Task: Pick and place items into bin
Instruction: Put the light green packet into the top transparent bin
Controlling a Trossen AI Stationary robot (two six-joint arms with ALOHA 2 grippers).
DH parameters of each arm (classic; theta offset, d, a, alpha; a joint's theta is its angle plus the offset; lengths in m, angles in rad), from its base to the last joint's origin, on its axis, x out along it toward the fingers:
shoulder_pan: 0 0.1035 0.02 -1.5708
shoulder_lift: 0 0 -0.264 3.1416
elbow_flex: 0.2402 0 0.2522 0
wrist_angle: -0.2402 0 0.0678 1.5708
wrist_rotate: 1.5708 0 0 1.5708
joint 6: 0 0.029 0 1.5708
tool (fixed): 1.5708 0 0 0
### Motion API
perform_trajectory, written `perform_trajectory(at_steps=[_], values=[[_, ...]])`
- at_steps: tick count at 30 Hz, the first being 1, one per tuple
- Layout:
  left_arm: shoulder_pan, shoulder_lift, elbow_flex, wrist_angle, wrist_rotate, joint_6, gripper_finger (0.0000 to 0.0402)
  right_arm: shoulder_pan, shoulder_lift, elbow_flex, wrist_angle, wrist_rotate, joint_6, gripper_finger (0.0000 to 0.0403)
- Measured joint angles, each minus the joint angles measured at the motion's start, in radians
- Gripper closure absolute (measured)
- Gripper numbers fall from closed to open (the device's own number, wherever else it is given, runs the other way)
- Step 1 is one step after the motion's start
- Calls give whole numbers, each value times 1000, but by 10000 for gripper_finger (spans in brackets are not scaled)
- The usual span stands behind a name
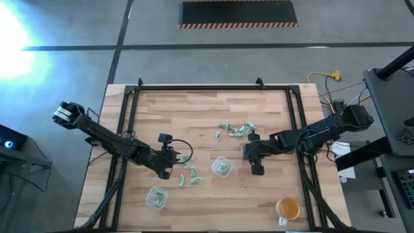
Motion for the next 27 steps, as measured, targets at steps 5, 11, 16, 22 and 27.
perform_trajectory(at_steps=[5, 11, 16, 22, 27], values=[[0, 2, 0, 17, 0, 1, 314, 2, 1, 24, 138, 26, -139, 390], [0, 2, 0, 17, 0, 0, 314, 2, 2, 33, 285, 14, -272, 390], [0, 2, 0, 22, 0, 0, 314, 2, 24, 33, 394, 10, -317, 390], [0, 2, 0, 23, 0, 0, 314, 2, 75, 32, 431, 8, -332, 390], [0, 2, 0, 25, 0, 0, 314, 2, 142, 36, 472, 8, -343, 390]])
